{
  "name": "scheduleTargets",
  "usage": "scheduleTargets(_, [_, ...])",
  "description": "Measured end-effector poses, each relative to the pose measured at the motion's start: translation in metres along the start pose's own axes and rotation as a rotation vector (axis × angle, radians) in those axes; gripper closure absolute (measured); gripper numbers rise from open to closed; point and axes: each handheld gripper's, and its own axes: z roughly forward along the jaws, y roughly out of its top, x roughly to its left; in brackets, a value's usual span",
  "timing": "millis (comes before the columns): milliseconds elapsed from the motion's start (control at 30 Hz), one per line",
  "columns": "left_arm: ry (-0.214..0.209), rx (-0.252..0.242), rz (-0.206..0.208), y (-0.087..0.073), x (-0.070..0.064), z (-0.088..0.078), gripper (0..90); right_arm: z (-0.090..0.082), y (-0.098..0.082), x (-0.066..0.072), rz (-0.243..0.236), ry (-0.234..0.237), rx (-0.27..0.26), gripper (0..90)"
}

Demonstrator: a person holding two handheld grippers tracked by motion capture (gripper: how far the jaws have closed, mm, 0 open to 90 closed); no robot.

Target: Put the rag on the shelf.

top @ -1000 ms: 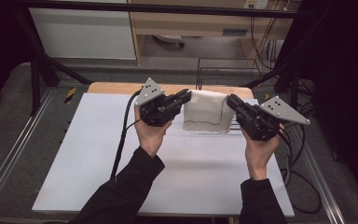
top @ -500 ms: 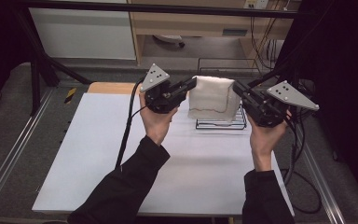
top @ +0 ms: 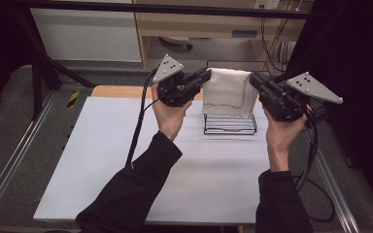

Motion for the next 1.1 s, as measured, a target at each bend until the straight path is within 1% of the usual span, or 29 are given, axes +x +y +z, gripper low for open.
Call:
scheduleTargets(133, [0.010,-0.007,0.017,0.006,0.000,0.005,82.9,0.003,0.005,-0.004,0.009,-0.008,-0.011,84.1])
scheduleTargets(233, [0.010,-0.008,0.009,0.009,0.002,0.009,82.9,0.006,0.009,-0.007,0.010,-0.012,-0.010,84.1])
scheduleTargets(300, [0.012,-0.009,0.008,0.011,0.004,0.013,82.9,0.009,0.012,-0.010,0.019,-0.010,-0.013,84.1])
scheduleTargets(333, [0.011,-0.009,0.002,0.012,0.004,0.014,82.9,0.010,0.014,-0.011,0.017,-0.016,-0.009,84.1])
scheduleTargets(433, [0.014,-0.012,0.007,0.018,0.005,0.018,82.9,0.014,0.019,-0.014,0.004,-0.024,-0.009,84.1])
scheduleTargets(467, [0.016,-0.012,0.007,0.020,0.006,0.020,82.9,0.016,0.022,-0.017,0.012,-0.025,-0.012,84.1])
scheduleTargets(533, [0.019,-0.012,0.014,0.024,0.007,0.023,82.9,0.017,0.024,-0.018,0.012,-0.028,-0.013,84.1])
scheduleTargets(733, [0.028,-0.014,-0.001,0.032,0.011,0.032,82.9,0.024,0.032,-0.024,0.006,-0.036,-0.016,84.1])
scheduleTargets(1100, [0.052,-0.018,0.024,0.049,0.013,0.044,82.8,0.036,0.044,-0.034,0.015,-0.045,-0.024,84.1])
